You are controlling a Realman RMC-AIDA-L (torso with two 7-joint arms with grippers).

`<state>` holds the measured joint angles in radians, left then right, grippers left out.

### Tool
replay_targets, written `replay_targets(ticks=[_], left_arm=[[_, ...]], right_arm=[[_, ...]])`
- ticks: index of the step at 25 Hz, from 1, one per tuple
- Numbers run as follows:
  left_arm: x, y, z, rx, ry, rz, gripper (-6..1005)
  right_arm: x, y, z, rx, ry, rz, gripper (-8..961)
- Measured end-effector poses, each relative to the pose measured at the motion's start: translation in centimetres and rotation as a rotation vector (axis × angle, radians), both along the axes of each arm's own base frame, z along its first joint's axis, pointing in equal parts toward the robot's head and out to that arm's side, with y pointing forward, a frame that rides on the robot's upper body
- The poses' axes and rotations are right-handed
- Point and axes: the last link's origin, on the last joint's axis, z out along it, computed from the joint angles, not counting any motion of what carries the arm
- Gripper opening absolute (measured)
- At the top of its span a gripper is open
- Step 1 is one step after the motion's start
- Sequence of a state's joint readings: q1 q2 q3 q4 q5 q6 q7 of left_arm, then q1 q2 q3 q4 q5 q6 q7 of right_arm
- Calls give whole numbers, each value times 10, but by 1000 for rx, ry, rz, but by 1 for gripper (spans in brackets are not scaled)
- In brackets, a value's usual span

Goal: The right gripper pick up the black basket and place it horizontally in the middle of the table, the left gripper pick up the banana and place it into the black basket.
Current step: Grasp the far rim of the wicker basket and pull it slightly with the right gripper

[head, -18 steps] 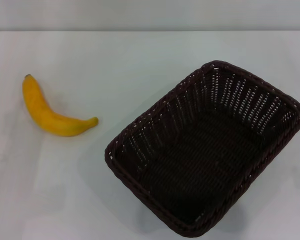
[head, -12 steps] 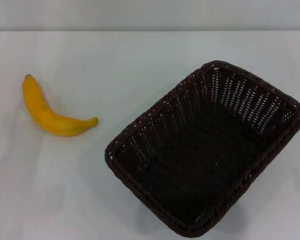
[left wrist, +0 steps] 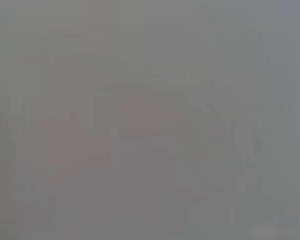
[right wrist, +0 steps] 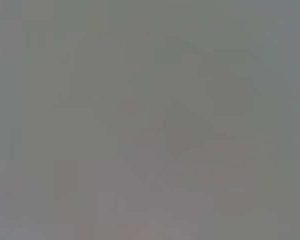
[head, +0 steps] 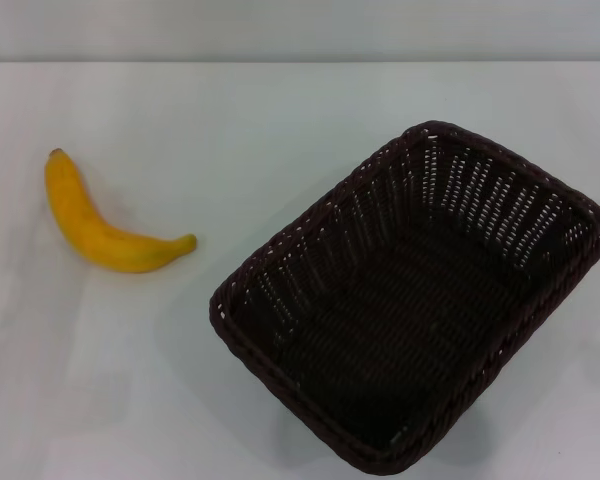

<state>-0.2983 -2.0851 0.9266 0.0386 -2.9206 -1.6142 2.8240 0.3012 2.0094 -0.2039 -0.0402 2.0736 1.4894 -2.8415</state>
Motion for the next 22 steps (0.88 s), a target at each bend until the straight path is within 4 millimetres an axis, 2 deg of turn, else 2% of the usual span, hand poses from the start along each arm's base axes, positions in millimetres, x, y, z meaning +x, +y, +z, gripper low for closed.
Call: replay_targets(ticks=[5,8,12,17,22], left_arm=[[-2,-3,1,1,1,7,876],[-2,-3,1,1,1,8,874],[-1,-3,0,-8,4,3,871],[-1,-2,0,-9,6,-1,867],[1,-1,1,-8,12,-12,864]], right_arm=[[-11,3,10,-106,-55,131,860],[-17,16,28,-266,-2,196,859],[-34,43,50,-497,39,179,857],[-80,74,78,-747,-6,143,854],[-134,98,84,-1041,-74,54,852]])
